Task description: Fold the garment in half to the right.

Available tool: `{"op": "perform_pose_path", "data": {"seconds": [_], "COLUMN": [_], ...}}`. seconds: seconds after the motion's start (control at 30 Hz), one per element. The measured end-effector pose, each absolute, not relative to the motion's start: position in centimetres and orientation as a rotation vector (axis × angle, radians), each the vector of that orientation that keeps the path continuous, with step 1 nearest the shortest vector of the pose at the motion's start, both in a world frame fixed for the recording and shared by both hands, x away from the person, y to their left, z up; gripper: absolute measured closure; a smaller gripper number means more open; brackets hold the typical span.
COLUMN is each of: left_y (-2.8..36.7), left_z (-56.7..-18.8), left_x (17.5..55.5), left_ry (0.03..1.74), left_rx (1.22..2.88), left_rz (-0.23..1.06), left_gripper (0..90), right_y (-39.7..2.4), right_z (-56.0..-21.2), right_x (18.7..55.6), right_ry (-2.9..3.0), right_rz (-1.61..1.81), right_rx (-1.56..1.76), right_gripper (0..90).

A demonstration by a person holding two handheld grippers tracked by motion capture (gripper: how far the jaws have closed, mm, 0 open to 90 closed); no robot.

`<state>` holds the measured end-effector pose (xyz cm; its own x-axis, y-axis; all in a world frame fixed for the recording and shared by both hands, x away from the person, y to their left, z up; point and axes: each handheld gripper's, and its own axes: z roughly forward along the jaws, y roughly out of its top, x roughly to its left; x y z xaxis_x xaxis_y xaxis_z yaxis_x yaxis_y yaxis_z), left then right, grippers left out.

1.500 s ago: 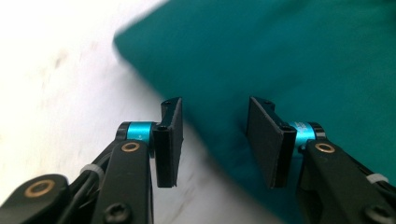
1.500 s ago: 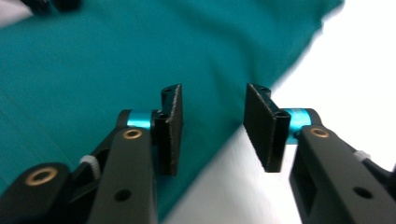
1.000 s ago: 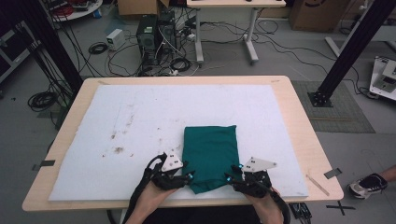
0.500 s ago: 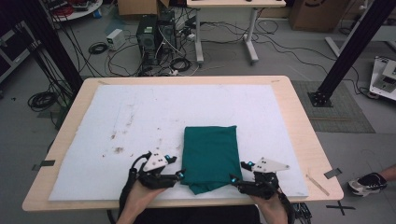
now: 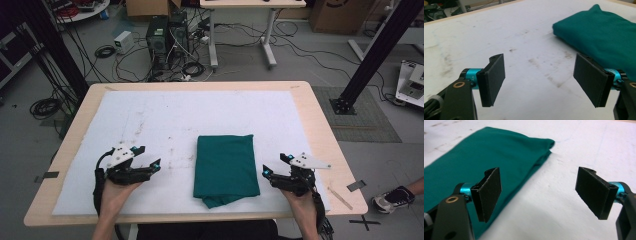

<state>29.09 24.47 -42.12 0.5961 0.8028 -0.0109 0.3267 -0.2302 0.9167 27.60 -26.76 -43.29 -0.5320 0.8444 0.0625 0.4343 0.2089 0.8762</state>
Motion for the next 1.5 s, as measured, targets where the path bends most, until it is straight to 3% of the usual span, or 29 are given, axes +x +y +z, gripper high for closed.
{"op": "perform_pose_path", "data": {"seconds": [0.47,1.5], "left_y": [30.1,30.2], "left_z": [-42.2,-42.4], "left_x": [28.5,28.4], "left_ry": [1.045,1.054], "left_rx": [1.743,1.747], "left_rz": [0.652,0.645], "left_gripper": [25.5,25.6], "right_y": [-28.0,-28.5], "right_z": [-43.6,-43.8], "right_x": [27.7,27.8], "right_ry": [2.030,2.037], "right_rz": [1.256,1.264], "right_rx": [1.232,1.245], "right_gripper": [21.7,21.8]}}
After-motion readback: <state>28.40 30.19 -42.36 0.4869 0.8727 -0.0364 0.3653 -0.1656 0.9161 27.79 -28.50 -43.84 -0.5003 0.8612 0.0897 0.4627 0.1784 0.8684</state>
